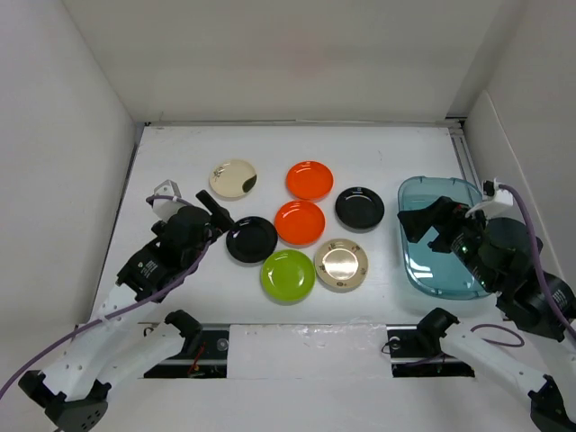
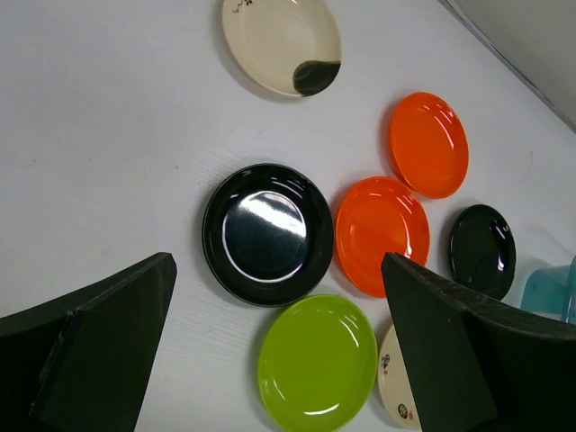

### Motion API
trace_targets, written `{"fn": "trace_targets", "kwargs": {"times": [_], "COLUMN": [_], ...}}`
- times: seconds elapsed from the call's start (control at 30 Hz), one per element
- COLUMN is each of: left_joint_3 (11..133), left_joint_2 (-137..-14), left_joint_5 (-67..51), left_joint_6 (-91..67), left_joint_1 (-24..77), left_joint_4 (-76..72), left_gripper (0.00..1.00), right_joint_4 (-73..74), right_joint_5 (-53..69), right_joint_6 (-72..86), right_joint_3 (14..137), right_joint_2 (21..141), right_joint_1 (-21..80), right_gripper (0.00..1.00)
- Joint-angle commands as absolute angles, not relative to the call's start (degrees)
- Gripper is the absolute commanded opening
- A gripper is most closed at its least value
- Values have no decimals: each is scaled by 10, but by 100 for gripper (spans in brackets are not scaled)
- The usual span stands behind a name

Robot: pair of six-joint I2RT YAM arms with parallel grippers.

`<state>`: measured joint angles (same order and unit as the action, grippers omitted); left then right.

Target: Place the plates into the plastic bin on the countertop

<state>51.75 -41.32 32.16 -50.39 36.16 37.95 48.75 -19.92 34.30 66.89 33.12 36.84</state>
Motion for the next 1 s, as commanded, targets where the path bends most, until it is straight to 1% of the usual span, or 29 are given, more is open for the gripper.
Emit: {"fn": "trace_targets", "kwargs": {"times": [0.0, 0.13, 0.23, 0.33, 0.43, 0.57, 0.6, 0.73, 0.77, 0.8, 0.83, 0.97], "left_joint_3": [529, 534, 534, 534, 534, 517, 517, 517, 517, 523, 530, 561], "left_joint_2": [-410, -410, -405, -400, -400, -405, -405, -405, -400, -400, -392, -392], "left_joint_5": [337, 337, 331, 326, 320, 308, 302, 297, 297, 292, 285, 299], "left_joint_6": [-505, -505, -500, -493, -493, -493, -493, -493, -493, -493, -484, -462], "left_joint_1": [360, 360, 360, 360, 360, 360, 360, 360, 360, 360, 360, 360], "left_joint_4": [367, 377, 377, 372, 360, 348, 348, 354, 359, 359, 365, 390], "left_gripper": [100, 100, 100, 100, 100, 100, 100, 100, 100, 100, 100, 100], "right_joint_4": [459, 453, 446, 424, 395, 291, 245, 141, 130, 121, 103, 69], "right_joint_5": [-195, -154, -95, -44, -27, 9, 15, 20, 20, 15, 15, 44], "right_joint_6": [345, 351, 365, 396, 417, 432, 432, 432, 425, 420, 415, 394], "right_joint_3": [668, 650, 629, 586, 541, 475, 455, 434, 434, 434, 448, 480], "right_joint_2": [336, 330, 330, 351, 364, 350, 350, 421, 476, 507, 572, 707], "right_joint_1": [372, 372, 372, 372, 372, 372, 372, 372, 372, 366, 358, 341], "right_gripper": [100, 100, 100, 100, 100, 100, 100, 100, 100, 99, 99, 99]}}
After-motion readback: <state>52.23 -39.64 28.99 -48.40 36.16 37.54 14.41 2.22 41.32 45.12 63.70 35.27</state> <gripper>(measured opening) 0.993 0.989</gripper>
